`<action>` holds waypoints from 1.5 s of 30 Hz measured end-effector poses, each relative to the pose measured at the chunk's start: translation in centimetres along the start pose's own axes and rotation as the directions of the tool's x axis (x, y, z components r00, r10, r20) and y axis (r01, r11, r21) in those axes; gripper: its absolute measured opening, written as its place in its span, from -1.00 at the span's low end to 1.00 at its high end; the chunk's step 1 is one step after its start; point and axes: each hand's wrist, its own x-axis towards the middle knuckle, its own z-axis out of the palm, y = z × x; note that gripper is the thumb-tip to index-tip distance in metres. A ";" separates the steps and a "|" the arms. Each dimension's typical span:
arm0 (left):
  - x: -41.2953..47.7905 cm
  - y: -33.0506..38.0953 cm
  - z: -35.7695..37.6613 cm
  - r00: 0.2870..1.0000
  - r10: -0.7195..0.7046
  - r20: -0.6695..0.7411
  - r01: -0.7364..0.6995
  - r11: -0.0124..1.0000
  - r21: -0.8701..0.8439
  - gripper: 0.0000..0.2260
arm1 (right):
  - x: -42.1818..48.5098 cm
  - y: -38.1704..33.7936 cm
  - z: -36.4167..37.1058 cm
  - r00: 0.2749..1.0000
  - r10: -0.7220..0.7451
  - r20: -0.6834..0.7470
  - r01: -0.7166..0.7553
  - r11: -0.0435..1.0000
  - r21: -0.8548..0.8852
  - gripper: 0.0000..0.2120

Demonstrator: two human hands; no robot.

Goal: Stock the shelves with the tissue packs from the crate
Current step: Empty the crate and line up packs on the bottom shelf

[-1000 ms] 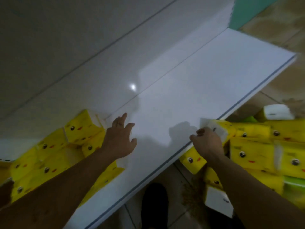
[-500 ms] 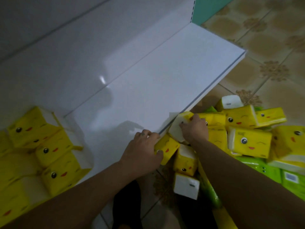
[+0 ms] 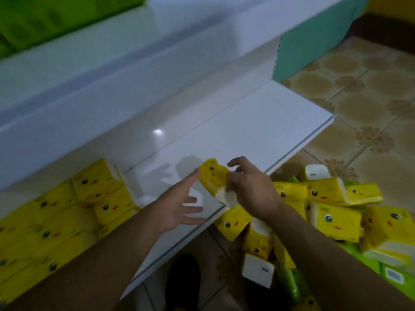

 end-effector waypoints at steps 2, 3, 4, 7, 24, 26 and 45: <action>-1.3 0.9 -1.8 0.998 -0.021 0.052 0.029 0.986 -0.163 -0.37 | -0.3 -3.8 -0.8 0.967 -0.254 0.001 0.253 0.966 -0.057 -0.83; -2.0 1.2 -2.8 0.999 -0.012 0.051 0.022 0.980 -0.196 -0.39 | -0.5 -5.2 -1.2 0.934 -0.357 -0.002 0.356 0.930 -0.095 -0.80; -2.9 1.3 -3.9 1.000 0.004 0.031 0.003 0.978 -0.208 -0.42 | -0.8 -6.4 -1.6 0.897 -0.442 -0.002 0.438 0.890 -0.125 -0.76; -4.2 0.1 -6.1 0.999 0.041 -0.002 -0.041 0.989 -0.144 -0.53 | -2.3 -7.6 -2.1 0.841 -0.539 0.039 0.538 0.830 -0.145 -0.78; -3.7 -2.0 -8.8 0.935 0.344 -0.085 -0.343 0.939 0.025 -0.55 | -2.6 -11.1 0.5 0.894 0.408 -0.184 -0.229 0.771 0.594 -0.85; -3.6 -2.2 -9.7 0.926 0.377 -0.032 -0.367 0.915 0.168 -0.47 | -1.4 -11.3 0.0 0.874 0.485 0.030 -0.376 0.635 0.675 -0.73; 2.3 -5.3 -14.2 0.865 0.494 0.085 -0.167 0.124 0.978 -0.03 | 1.2 -11.9 10.7 0.531 0.439 0.725 -0.782 -0.076 0.618 -0.51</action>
